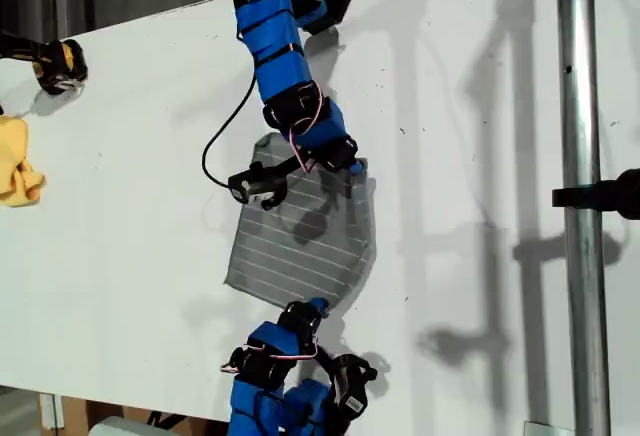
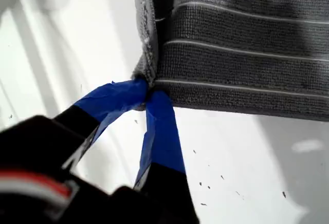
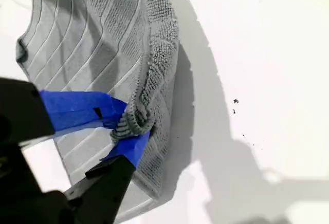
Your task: Grasp corners of a towel and fold twice.
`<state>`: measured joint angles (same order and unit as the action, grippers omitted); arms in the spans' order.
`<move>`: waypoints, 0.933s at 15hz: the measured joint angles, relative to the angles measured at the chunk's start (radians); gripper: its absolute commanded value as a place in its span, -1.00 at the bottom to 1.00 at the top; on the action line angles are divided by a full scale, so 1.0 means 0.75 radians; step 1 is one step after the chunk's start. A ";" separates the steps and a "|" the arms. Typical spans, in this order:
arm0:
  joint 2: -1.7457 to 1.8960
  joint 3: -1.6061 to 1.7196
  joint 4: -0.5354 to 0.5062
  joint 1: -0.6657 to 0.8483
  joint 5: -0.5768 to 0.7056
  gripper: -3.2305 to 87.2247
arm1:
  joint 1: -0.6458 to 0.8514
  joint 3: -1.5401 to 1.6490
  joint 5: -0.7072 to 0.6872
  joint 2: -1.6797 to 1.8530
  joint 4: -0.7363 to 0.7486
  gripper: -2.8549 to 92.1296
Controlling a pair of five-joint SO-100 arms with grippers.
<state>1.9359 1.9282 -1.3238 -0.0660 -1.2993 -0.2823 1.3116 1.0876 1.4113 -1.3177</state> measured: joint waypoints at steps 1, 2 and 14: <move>0.000 -0.018 0.000 0.016 0.029 -0.95 | 0.018 0.025 0.000 0.018 0.012 -0.94; 0.000 -0.049 -0.002 0.059 0.080 -0.95 | 0.055 0.043 -0.004 0.039 0.031 -0.94; -0.407 -0.571 -0.037 0.896 0.730 -0.95 | 0.863 0.317 -0.337 0.350 -0.047 -0.94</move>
<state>1.6306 1.5002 -1.3514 0.6059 -0.7517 0.3651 1.5493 0.8345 1.6736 -1.3530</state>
